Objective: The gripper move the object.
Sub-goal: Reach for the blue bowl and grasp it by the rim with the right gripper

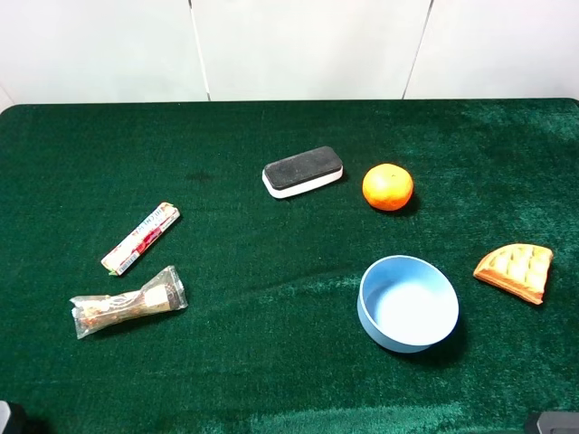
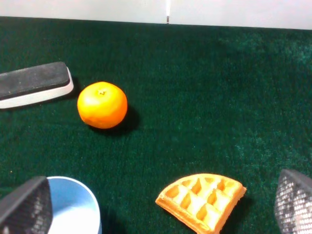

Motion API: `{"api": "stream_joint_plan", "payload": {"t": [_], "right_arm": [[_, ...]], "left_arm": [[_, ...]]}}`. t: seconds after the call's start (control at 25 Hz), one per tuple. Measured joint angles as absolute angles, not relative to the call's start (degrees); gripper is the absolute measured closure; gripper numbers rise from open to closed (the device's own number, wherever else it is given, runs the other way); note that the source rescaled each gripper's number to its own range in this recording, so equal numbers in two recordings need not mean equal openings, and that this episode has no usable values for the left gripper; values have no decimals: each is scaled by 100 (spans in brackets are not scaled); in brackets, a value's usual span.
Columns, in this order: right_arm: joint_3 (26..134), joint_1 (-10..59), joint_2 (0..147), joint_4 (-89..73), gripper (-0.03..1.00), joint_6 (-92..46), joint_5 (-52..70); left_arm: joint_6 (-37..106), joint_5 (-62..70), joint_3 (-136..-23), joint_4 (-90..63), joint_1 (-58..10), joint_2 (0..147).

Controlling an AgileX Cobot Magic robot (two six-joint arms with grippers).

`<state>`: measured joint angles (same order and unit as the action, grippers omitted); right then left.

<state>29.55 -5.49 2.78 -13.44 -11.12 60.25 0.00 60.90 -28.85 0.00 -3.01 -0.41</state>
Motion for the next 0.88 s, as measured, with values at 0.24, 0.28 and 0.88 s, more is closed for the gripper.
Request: {"api": "stream_joint_plan", "payload": {"t": [0.24,0.28,0.88], "right_arm": [[2955,-549,411,-1357,-3,-1112,5823],[2955,-549,532,-1357,-3,-1112,5792],[3488,-549,3119,-1434,-3,-1346,5431]], "left_arm": [[0,6090,-2885,0,-301,-41],[0,6090,-2885,0,-301,-41],[0,6090,-2885,0,-301,-41]]}}
